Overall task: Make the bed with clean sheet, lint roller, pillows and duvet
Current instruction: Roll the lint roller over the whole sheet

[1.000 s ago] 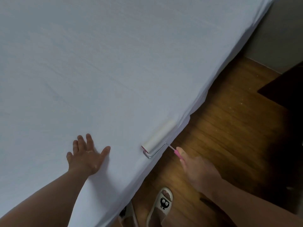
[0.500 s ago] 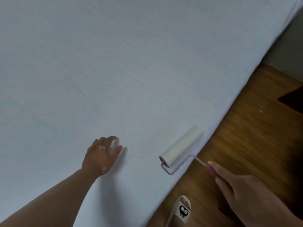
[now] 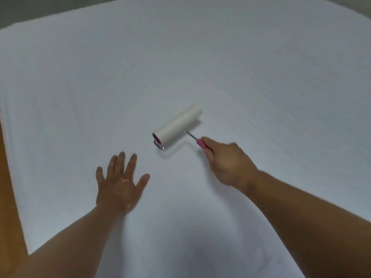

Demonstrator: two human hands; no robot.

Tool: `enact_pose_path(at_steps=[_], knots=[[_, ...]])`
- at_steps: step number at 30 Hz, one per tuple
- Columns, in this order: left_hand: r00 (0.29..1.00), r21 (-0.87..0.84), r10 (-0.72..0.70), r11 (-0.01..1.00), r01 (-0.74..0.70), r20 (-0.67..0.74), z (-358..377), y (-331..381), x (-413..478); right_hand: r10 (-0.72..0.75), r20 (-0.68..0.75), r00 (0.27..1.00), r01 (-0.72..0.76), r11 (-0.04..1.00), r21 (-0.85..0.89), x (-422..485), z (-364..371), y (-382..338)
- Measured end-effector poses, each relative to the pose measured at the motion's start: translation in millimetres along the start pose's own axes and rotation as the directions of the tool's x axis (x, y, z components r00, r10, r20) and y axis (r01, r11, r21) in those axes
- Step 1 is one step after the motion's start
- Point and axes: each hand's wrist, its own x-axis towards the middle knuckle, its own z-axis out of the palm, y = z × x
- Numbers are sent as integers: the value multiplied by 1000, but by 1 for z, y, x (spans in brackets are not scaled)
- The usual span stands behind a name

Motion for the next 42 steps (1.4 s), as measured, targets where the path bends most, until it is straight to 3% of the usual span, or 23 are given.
enact_pose_path(at_steps=[7, 13, 23, 32, 42], knots=[[995, -67, 59, 996, -65, -83, 12, -3, 0, -63, -29, 998, 62, 997, -41, 147, 44, -90], [996, -94, 75, 992, -80, -55, 19, -4, 3, -44, 55, 998, 52, 988, -145, 169, 70, -103], [998, -43, 62, 997, -62, -23, 20, -3, 3, -3, 157, 988, 32, 983, -182, 95, 49, -50], [1000, -32, -10, 999, 10, -9, 11, 5, -5, 62, 162, 985, -37, 987, -154, -15, 43, 17], [997, -60, -56, 996, 59, 43, 16, 57, -100, 149, 182, 972, -134, 986, -96, -142, 28, 80]])
